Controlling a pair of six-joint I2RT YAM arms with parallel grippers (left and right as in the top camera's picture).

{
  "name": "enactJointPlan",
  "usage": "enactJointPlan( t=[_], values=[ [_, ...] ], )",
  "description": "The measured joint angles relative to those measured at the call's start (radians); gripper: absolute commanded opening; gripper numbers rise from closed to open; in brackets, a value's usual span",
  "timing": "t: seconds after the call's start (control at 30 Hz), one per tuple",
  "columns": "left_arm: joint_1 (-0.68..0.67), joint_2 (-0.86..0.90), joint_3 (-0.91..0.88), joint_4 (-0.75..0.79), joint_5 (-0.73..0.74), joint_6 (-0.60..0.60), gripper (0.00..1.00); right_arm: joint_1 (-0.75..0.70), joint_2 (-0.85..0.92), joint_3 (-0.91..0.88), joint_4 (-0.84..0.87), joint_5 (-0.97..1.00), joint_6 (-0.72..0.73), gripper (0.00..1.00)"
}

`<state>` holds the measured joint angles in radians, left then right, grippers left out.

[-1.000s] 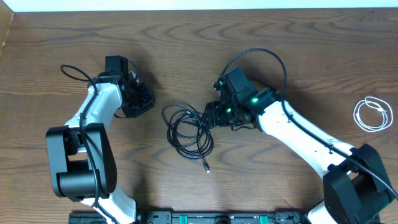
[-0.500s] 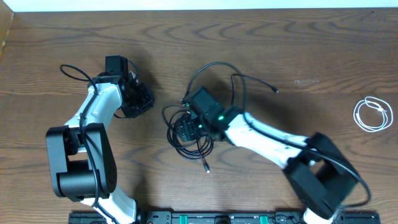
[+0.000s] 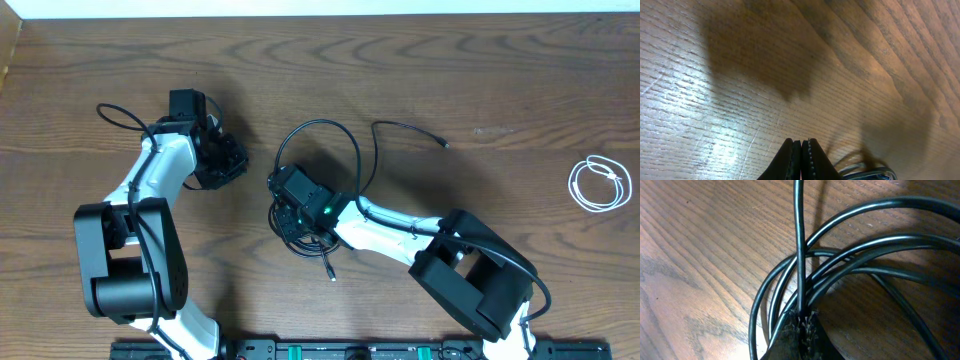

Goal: Untangle cables

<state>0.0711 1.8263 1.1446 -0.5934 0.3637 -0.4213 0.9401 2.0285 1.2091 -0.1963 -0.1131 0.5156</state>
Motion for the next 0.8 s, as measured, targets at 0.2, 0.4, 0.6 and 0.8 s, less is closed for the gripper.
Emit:
enactJointPlan(
  t=[0.2, 0.4, 0.6, 0.8],
  values=[
    [0.000, 0.000, 0.000, 0.000, 0.000, 0.000, 0.08, -0.029, -0.012, 0.000, -0.021, -0.021, 0.001, 0.01],
    [0.000, 0.000, 0.000, 0.001, 0.005, 0.000, 0.08, -0.185, -0.096, -0.002, 0.015, -0.243, 0.004, 0.01],
    [0.000, 0.000, 0.000, 0.000, 0.012, 0.000, 0.08, -0.351, -0.122, -0.001, 0.037, -0.542, -0.005, 0.01],
    [0.000, 0.000, 0.000, 0.047, 0.153, 0.070, 0.08, -0.414, -0.122, -0.001, 0.032, -0.694, -0.046, 0.01]
  ],
)
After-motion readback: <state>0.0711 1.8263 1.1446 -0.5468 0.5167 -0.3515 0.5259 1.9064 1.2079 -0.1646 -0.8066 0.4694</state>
